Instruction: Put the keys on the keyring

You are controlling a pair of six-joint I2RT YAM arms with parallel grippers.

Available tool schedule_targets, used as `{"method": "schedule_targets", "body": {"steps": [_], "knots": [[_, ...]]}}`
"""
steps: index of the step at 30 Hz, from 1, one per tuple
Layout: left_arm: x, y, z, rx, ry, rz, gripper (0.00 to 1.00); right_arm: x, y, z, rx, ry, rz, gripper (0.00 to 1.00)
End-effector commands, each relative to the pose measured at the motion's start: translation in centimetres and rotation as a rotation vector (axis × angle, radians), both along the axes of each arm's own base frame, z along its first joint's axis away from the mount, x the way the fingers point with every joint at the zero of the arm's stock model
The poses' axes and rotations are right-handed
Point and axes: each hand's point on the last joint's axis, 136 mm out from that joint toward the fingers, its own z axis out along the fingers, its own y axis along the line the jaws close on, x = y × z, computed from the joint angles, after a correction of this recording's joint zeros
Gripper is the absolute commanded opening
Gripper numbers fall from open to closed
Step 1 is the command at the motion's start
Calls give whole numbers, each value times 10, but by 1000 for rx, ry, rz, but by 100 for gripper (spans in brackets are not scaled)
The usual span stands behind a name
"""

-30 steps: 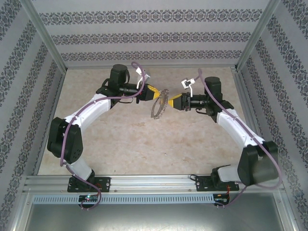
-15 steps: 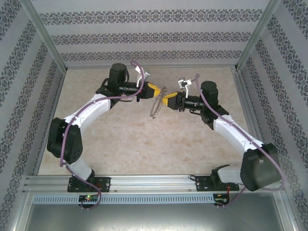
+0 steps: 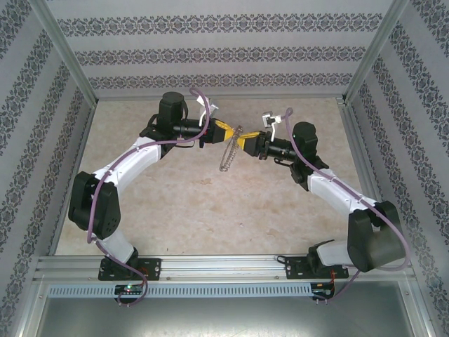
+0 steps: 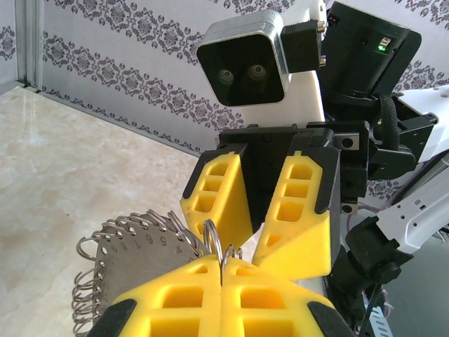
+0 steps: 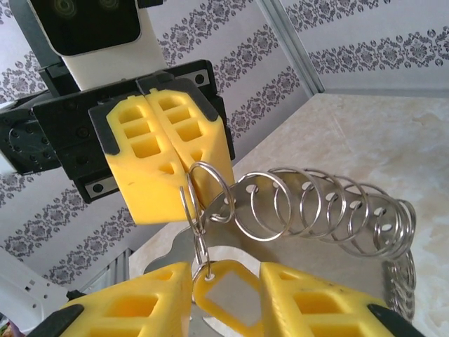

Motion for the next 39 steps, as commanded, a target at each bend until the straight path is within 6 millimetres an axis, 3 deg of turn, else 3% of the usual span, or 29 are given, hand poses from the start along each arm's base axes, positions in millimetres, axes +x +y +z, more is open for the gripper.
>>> {"method": "schedule_targets", "body": {"steps": [1, 7, 9, 16, 23, 27, 32, 35, 39], "knots": [[-9, 0, 26, -44, -86, -14, 0, 3, 2, 14, 30, -53, 12, 28], [-9, 0, 26, -45, -90, -6, 0, 5, 3, 11, 39, -44, 21, 4], [-8, 0, 28, -50, -92, -3, 0, 5, 4, 9, 41, -35, 28, 0], [-7, 0, 31, -58, -101, 6, 0, -1, 8, 2, 50, 5, 72, 0], [-7, 1, 33, -67, -110, 20, 0, -12, 27, -15, 34, 72, 180, 0], [-6, 2, 32, -65, -108, 27, 0, -9, 13, -23, 30, 94, 120, 0], [-6, 2, 33, -64, -111, 26, 0, -8, -16, -13, 40, 54, 33, 23], [-7, 2, 35, -65, -111, 22, 0, -9, -23, -2, 44, 17, 11, 30], [-8, 2, 35, -66, -110, 16, 0, -7, -20, 12, 54, -23, 30, 31]]}}
